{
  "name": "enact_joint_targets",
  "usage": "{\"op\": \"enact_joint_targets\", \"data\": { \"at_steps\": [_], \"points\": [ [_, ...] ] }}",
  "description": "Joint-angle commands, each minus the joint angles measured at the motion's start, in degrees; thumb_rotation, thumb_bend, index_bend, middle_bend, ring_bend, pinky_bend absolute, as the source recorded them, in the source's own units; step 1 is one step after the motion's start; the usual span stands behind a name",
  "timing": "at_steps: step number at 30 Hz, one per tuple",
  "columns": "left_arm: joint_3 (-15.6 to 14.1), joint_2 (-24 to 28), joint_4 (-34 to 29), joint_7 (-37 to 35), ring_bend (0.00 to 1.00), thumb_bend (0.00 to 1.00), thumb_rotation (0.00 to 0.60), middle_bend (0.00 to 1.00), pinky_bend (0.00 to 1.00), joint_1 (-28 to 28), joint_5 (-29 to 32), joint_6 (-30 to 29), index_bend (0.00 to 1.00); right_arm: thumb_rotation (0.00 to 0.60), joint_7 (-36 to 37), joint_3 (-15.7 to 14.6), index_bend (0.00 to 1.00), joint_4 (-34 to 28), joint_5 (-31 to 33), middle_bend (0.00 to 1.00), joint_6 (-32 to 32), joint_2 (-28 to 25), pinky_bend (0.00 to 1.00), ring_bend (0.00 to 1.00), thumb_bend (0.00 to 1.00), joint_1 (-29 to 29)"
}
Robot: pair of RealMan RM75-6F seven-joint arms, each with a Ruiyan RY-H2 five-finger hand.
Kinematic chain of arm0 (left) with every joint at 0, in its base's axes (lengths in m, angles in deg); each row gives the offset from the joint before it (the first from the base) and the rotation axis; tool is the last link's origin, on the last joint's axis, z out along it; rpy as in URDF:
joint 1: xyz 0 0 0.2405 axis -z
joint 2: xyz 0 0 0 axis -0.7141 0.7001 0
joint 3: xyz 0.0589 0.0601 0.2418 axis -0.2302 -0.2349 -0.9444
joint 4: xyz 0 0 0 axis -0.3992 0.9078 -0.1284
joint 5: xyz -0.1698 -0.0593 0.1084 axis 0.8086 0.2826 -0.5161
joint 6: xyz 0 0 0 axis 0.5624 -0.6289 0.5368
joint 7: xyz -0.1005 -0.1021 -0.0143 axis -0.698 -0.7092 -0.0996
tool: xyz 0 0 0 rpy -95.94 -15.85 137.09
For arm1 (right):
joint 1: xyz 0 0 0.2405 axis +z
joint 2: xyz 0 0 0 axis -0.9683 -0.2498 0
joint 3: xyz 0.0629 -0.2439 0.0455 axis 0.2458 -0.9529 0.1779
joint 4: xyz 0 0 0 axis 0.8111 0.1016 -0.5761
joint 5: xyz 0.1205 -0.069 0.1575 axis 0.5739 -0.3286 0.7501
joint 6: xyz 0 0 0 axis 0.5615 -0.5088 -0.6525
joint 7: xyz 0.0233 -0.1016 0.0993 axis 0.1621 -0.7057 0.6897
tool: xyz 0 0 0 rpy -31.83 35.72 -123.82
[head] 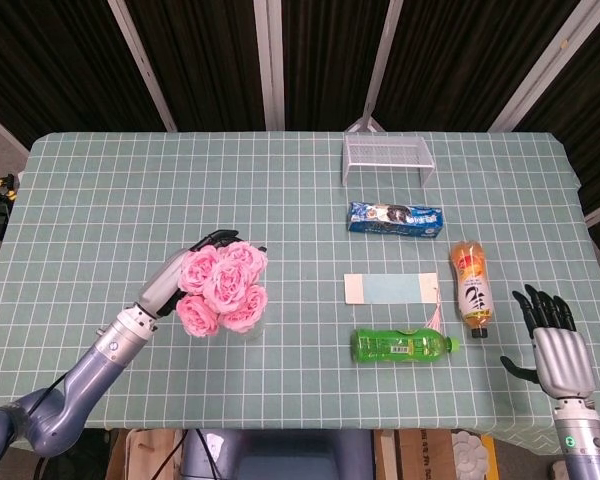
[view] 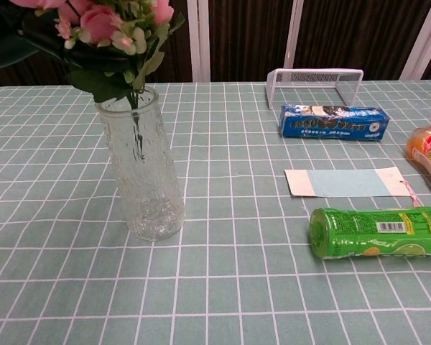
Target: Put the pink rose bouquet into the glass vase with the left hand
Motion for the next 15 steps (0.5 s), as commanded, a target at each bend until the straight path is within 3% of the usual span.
{"op": "enact_joint_targets", "data": {
  "at_steps": [1, 15],
  "points": [
    [0.41, 3.46, -2.19, 1.84, 0.11, 0.17, 0.600, 0.20, 0.16, -0.70, 1.94, 0.52, 0.23, 0.600, 0.04, -0.09, 0.10, -0.18, -0.25, 0.04, 0.19, -0.06, 0.00, 0.00, 0.19, -0.09],
    [-2.33, 20.94, -14.76, 27.34, 0.07, 0.16, 0.600, 0.17, 0.09, -2.18, 13.46, 7.11, 0.19, 0.600, -0.10, 0.07, 0.10, -0.38, 0.28, 0.04, 0.07, 0.09, 0.00, 0.00, 0.19, -0.13]
  ]
}}
